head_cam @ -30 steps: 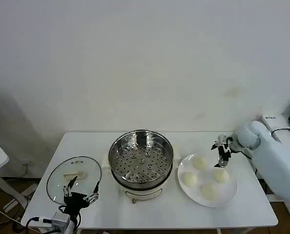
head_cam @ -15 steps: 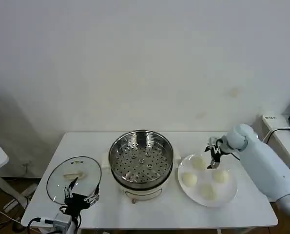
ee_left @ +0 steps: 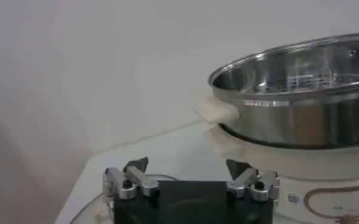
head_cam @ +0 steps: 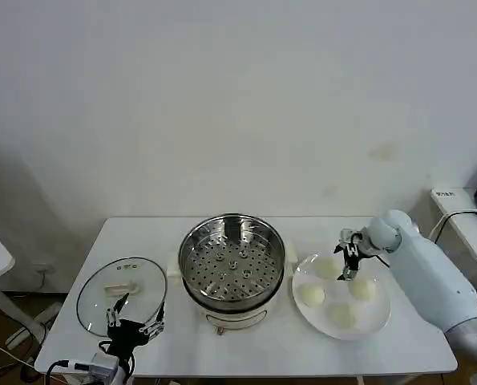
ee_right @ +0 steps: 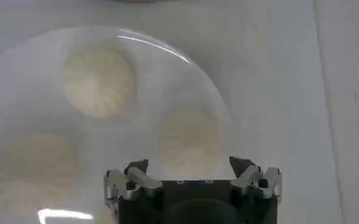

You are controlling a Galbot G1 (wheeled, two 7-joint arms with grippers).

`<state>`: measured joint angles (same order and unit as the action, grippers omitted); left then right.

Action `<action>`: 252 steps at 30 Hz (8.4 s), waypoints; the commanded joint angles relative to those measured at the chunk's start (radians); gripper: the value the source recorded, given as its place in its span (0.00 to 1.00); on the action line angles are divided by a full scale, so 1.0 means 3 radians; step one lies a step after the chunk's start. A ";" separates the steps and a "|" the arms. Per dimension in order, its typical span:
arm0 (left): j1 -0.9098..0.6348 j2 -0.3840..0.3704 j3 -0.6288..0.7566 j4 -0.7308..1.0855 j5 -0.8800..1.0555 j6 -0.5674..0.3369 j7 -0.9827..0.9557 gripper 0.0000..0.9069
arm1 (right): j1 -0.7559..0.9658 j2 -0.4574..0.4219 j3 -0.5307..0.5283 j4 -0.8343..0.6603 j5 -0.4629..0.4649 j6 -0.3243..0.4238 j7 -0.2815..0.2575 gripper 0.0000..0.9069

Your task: Take steamed baozi put them in steamer then cover it.

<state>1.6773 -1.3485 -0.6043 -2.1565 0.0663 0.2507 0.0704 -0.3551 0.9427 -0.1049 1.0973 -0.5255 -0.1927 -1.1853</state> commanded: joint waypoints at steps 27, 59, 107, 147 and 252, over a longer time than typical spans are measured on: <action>-0.0020 -0.0012 0.0015 0.0037 0.0015 -0.0010 -0.0002 1.00 | -0.0016 -0.0010 0.0007 0.0000 0.0117 -0.0090 0.0088 0.69; -0.0047 -0.0054 -0.0024 -0.0109 -0.0010 -0.0009 -0.0005 1.00 | 0.1412 -0.0020 -0.0923 0.0744 0.1686 -0.0670 -0.0043 0.69; -0.0064 -0.0166 -0.0090 -0.0003 0.0016 -0.0003 0.0002 1.00 | 0.2145 0.1243 -0.2423 0.0086 -0.0103 0.2643 -0.0172 0.69; -0.0092 -0.0202 -0.0054 0.0047 0.0050 0.0013 0.0012 1.00 | 0.1895 0.1601 -0.2304 -0.0513 -0.0016 0.2503 -0.0024 1.00; -0.0157 -0.0074 -0.0039 0.0035 -0.0062 0.0066 0.0064 1.00 | 0.0672 -0.0384 -0.1628 0.0869 0.1296 -0.0804 -0.0016 1.00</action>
<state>1.6305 -1.3721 -0.6158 -2.1488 0.0474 0.2701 0.0891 -0.1452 0.8245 -0.5926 1.3597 -0.1587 -0.4283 -1.1780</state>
